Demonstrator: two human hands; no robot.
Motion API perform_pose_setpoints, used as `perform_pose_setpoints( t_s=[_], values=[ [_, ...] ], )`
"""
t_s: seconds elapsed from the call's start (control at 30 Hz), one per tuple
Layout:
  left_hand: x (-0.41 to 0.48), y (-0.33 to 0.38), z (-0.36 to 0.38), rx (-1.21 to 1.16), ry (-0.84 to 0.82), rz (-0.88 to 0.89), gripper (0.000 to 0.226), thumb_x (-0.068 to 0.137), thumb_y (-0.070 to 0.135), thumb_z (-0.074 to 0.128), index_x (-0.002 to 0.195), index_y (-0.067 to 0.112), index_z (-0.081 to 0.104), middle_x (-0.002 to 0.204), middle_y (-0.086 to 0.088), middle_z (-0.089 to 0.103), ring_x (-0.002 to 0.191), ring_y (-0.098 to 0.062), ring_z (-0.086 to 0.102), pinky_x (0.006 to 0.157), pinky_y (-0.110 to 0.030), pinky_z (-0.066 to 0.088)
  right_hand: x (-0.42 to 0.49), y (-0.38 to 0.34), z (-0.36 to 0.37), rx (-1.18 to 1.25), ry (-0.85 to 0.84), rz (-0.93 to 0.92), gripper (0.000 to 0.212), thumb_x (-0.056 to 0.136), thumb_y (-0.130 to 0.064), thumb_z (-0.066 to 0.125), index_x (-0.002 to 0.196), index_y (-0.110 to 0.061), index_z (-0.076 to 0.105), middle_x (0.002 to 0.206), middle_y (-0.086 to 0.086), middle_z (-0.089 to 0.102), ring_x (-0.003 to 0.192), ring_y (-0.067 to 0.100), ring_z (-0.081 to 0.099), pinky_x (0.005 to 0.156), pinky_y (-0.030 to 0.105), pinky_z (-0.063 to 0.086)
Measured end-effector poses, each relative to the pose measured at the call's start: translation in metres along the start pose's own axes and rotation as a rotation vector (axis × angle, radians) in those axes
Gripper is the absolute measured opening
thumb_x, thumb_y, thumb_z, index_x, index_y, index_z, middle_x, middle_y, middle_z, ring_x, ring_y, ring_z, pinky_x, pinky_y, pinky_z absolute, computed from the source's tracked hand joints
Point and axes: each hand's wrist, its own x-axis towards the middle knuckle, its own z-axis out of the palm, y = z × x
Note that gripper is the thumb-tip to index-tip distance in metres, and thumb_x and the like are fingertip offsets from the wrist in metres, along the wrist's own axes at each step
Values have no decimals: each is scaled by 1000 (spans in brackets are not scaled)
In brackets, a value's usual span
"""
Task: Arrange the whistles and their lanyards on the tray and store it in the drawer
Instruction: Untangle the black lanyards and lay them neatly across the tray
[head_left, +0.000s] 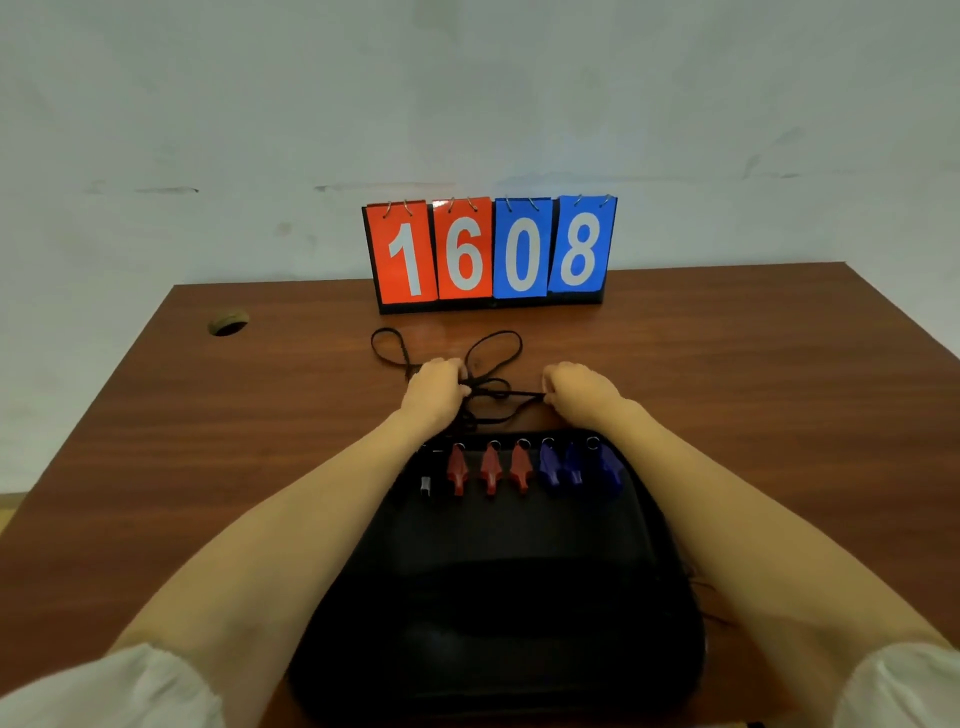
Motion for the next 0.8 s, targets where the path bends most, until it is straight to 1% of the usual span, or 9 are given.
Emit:
perform_pose_setpoints(
  t_s=[0.1,0.17,0.23,0.33,0.4,0.47,0.53,0.7,0.8],
  values=[
    [1,15,6,-172,-60,12,49,95,15,53,141,11,36,147,-15,33,133,-31,38,106,-38,35,-5,2,-3,-1,145,20,21,99,-19,41,114,-5,46,114,18,56,101,36,53,73,39,39],
    [-2,21,7,-192,-56,30,57,96,14,51,147,11,27,153,-10,20,137,-29,31,109,-37,32,-11,2,-9,-4,251,-10,20,99,-20,41,112,-6,47,109,16,59,95,36,56,70,36,36],
    [-8,27,3,-136,31,75,58,94,18,54,146,13,29,152,-7,20,139,-28,26,110,-41,29,-20,0,-20,24,326,-78,18,97,-22,45,107,-9,53,104,12,60,91,33,57,70,33,37],
    [-22,44,-12,22,93,130,60,89,39,58,142,25,35,148,0,32,137,-24,23,108,-46,19,-33,-11,-40,112,359,-192,13,94,-24,52,100,-17,60,97,1,58,89,22,56,73,33,44],
    [-31,58,-25,12,90,148,51,87,47,56,134,31,45,137,3,46,133,-22,27,104,-46,16,-42,-24,-56,173,401,-235,11,93,-24,55,99,-19,63,94,-4,57,88,16,56,76,31,47],
    [-38,70,-37,-27,158,164,23,90,45,53,107,31,59,112,5,58,125,-20,35,103,-46,15,-52,-37,-73,228,466,-275,10,92,-22,56,97,-17,64,94,-3,59,87,14,56,77,30,48],
    [-45,78,-52,-89,239,159,22,95,39,46,81,25,57,86,4,57,108,-18,47,105,-46,18,-64,-48,-91,232,530,-310,12,93,-20,55,96,-14,64,97,1,62,85,15,54,76,31,48],
    [-61,82,-96,-78,356,228,24,101,25,34,89,19,54,86,1,62,80,-21,53,97,-40,30,-89,-58,-141,246,740,-279,15,96,-19,49,99,-11,62,96,3,58,79,14,48,72,31,42],
    [-67,79,-121,-75,382,299,19,99,13,36,97,11,54,88,0,62,80,-21,56,83,-40,44,-103,-57,-171,247,841,-252,15,96,-21,48,99,-13,61,94,1,56,78,14,49,70,31,42]
  ],
)
